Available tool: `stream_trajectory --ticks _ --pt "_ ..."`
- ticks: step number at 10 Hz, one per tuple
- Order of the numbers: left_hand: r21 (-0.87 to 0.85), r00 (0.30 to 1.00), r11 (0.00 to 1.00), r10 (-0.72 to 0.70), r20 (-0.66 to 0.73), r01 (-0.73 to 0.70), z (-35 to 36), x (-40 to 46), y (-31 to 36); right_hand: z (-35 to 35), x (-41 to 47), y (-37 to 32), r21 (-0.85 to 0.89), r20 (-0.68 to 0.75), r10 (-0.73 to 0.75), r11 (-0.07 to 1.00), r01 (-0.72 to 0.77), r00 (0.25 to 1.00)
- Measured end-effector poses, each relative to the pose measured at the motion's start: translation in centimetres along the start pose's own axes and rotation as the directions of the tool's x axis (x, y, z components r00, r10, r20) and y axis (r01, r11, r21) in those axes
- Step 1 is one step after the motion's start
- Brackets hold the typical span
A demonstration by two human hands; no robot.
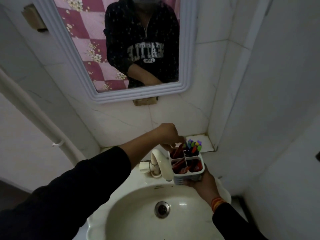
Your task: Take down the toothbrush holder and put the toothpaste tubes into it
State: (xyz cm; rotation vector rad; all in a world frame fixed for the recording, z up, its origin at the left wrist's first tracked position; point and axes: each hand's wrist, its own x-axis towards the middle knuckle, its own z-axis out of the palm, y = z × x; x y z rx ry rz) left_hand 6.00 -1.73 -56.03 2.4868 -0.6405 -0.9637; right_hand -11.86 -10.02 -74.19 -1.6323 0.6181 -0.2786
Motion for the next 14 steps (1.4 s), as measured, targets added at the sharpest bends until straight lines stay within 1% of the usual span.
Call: stream_trajectory --ticks 1,2,3,4,5,6,7,8,9,10,11,12,13,14 --pt "0.023 0.998 0.999 -0.028 -0.063 0.029 -0.4 1.0 -1.1 0.0 -0.2 0.0 -0.003 -0.001 -0.006 1.0 0.006 1.0" --pt "0.116 0.998 0.991 -0.066 -0.004 0.066 0.6 1.6 -2.1 0.0 -0.1 0.0 -0.006 -0.013 -0.004 1.0 0.004 1.0" --pt "0.082 0.997 0.994 -0.072 0.03 0.069 2.0 1.8 -2.1 0.1 0.0 0.0 -0.029 -0.029 -0.005 1.0 0.004 1.0" --pt "0.023 0.996 0.998 -0.055 -0.071 0.057 2.4 2.4 -1.4 -0.3 0.1 -0.4 -0.046 -0.064 -0.016 0.999 0.013 0.998" --pt "-0.149 0.989 0.988 -0.065 -0.136 0.044 1.8 3.3 -0.4 -1.9 1.6 -1.9 -0.086 -0.101 -0.052 0.995 0.043 0.994" --pt "-0.306 0.98 0.952 -0.091 -0.178 0.033 1.2 4.7 0.8 -3.7 4.5 -3.6 -0.13 -0.104 -0.06 0.99 0.046 0.993" --pt "-0.423 0.972 0.905 -0.144 -0.185 0.053 1.4 6.3 2.1 -5.0 7.4 -4.5 -0.21 -0.099 -0.057 0.977 0.035 0.993" --pt "-0.506 0.962 0.86 -0.189 -0.198 0.065 1.8 7.9 2.6 -5.5 10.1 -4.5 -0.252 -0.137 -0.015 0.967 -0.02 0.99" --pt "-0.619 0.959 0.785 -0.194 -0.208 0.024 2.1 9.9 2.6 -5.3 11.4 -4.7 -0.251 -0.191 0.0 0.967 -0.048 0.982" --pt "-0.678 0.956 0.735 -0.2 -0.215 0.001 2.7 12.7 1.6 -5.1 11.5 -4.7 -0.246 -0.207 0.003 0.968 -0.055 0.978" --pt "-0.678 0.955 0.735 -0.201 -0.217 0.001 2.9 11.1 1.9 -4.9 11.0 -4.9 -0.278 -0.2 0.004 0.959 -0.061 0.98" --pt "-0.521 0.946 0.853 -0.153 -0.287 -0.02 2.6 6.1 3.6 -4.7 9.9 -5.4 -0.272 -0.237 -0.001 0.96 -0.065 0.971" --pt "-0.318 0.925 0.946 -0.065 -0.374 -0.062 2.3 3.3 3.4 -4.5 7.4 -6.4 -0.351 -0.322 -0.149 0.936 0.028 0.935" --pt "-0.17 0.881 0.971 0.069 -0.468 -0.167 1.5 0.2 2.7 -3.8 5.1 -8.2 -0.435 -0.29 -0.35 0.877 0.203 0.891"
